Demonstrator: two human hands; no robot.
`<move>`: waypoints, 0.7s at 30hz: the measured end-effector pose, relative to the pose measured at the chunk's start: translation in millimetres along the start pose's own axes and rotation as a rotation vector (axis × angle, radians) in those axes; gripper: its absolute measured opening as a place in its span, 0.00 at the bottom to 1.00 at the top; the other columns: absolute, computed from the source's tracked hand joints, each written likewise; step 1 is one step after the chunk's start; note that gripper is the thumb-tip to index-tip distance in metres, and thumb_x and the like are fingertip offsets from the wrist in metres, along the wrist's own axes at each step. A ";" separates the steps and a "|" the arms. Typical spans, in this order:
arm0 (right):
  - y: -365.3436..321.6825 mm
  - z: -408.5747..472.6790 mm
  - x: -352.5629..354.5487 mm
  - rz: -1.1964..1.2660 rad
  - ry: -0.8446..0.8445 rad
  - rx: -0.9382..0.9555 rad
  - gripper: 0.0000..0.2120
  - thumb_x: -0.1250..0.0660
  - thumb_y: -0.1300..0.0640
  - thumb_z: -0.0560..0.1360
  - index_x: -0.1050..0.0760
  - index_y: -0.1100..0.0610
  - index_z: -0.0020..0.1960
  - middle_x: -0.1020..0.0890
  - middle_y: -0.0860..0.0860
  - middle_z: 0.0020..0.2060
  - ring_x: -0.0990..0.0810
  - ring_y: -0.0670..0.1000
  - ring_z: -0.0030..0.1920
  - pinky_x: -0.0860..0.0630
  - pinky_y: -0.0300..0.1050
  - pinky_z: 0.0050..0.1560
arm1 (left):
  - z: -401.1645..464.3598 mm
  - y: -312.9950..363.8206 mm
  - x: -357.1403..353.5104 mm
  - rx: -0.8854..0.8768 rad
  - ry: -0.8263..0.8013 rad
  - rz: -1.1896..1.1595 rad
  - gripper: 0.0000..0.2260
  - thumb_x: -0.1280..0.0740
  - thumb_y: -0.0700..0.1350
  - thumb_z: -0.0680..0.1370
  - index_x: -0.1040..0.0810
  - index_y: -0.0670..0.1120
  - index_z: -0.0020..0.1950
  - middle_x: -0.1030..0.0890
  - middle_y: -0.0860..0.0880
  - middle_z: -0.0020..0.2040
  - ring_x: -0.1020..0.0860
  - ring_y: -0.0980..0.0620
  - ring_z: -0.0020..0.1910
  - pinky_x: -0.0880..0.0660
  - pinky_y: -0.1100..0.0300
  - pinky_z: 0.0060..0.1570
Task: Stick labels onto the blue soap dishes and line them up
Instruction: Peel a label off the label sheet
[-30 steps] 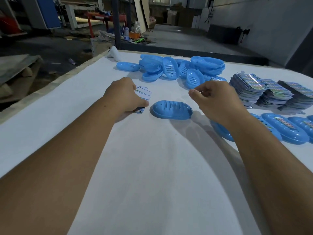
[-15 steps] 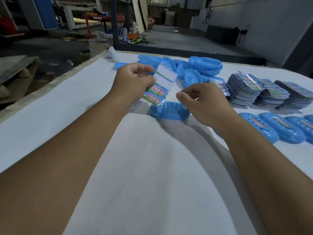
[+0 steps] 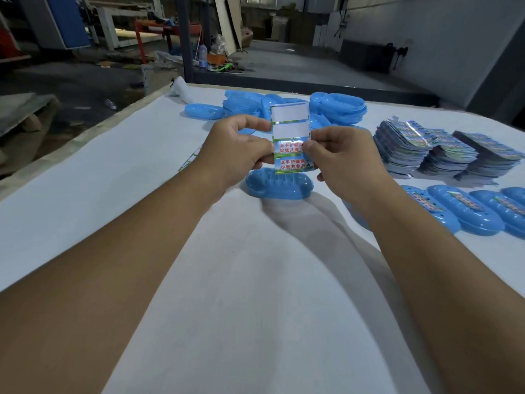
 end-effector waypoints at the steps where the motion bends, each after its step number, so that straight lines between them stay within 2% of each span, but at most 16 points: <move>1: -0.1 0.4 0.4 -0.009 0.001 0.002 0.14 0.31 0.59 0.80 0.24 0.45 0.39 0.18 0.32 0.29 0.19 0.34 0.32 0.27 0.28 0.31 | -0.2 0.5 -0.2 -0.008 -0.004 0.013 0.10 0.27 0.40 0.76 0.22 0.53 0.51 0.14 0.53 0.41 0.14 0.57 0.40 0.18 0.65 0.39; 6: 1.5 3.1 1.7 -0.034 0.009 0.012 0.13 0.31 0.58 0.80 0.24 0.45 0.40 0.18 0.32 0.29 0.19 0.34 0.32 0.26 0.28 0.30 | -1.4 1.6 -0.8 -0.036 -0.026 0.056 0.11 0.27 0.41 0.76 0.22 0.54 0.53 0.14 0.56 0.39 0.15 0.58 0.41 0.19 0.65 0.39; 9: 5.9 2.7 5.9 -0.080 0.059 -0.029 0.02 0.28 0.55 0.79 0.19 0.50 0.51 0.15 0.41 0.36 0.19 0.39 0.33 0.23 0.35 0.35 | -2.7 3.2 -2.8 -0.059 -0.049 0.046 0.12 0.27 0.40 0.76 0.23 0.53 0.54 0.14 0.54 0.38 0.15 0.58 0.41 0.21 0.68 0.37; 10: 7.0 2.8 9.8 -0.138 0.092 -0.024 0.06 0.27 0.53 0.77 0.21 0.50 0.53 0.16 0.43 0.38 0.21 0.38 0.33 0.25 0.34 0.37 | -3.1 4.0 -3.7 -0.065 -0.057 0.045 0.12 0.27 0.40 0.76 0.23 0.53 0.54 0.14 0.54 0.38 0.15 0.58 0.41 0.22 0.69 0.36; 13: 1.9 1.6 14.2 -0.264 0.136 0.015 0.07 0.24 0.50 0.74 0.22 0.49 0.42 0.20 0.42 0.33 0.26 0.39 0.30 0.31 0.31 0.32 | -4.0 5.2 -6.9 -0.081 -0.077 0.036 0.13 0.26 0.39 0.75 0.24 0.51 0.55 0.13 0.53 0.39 0.15 0.57 0.41 0.22 0.65 0.39; 15: 0.3 -0.1 8.5 -0.235 0.091 0.016 0.09 0.24 0.51 0.73 0.20 0.51 0.37 0.18 0.43 0.30 0.25 0.38 0.28 0.30 0.33 0.31 | -4.3 5.7 -8.1 -0.091 -0.085 0.036 0.14 0.25 0.40 0.74 0.24 0.51 0.55 0.13 0.53 0.39 0.15 0.56 0.42 0.23 0.62 0.42; 17: -2.8 -3.4 1.3 -0.180 0.042 0.022 0.08 0.25 0.50 0.74 0.16 0.52 0.38 0.15 0.44 0.31 0.21 0.40 0.30 0.27 0.36 0.32 | -4.8 6.5 -8.3 -0.103 -0.089 0.045 0.14 0.25 0.40 0.74 0.24 0.52 0.55 0.13 0.53 0.39 0.15 0.56 0.41 0.24 0.65 0.40; 21: -8.6 -7.0 -6.3 -0.126 -0.006 0.064 0.09 0.25 0.49 0.74 0.14 0.52 0.38 0.22 0.40 0.23 0.29 0.40 0.24 0.37 0.29 0.26 | -5.8 8.9 -9.3 -0.121 -0.092 0.064 0.13 0.26 0.40 0.75 0.25 0.51 0.54 0.13 0.54 0.39 0.15 0.58 0.40 0.25 0.72 0.36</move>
Point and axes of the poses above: each hand's wrist, its own z-axis towards the middle knuckle, its own x-axis out of the back of the hand, y = z × x, the point moved 9 cm from there along z, towards the middle knuckle
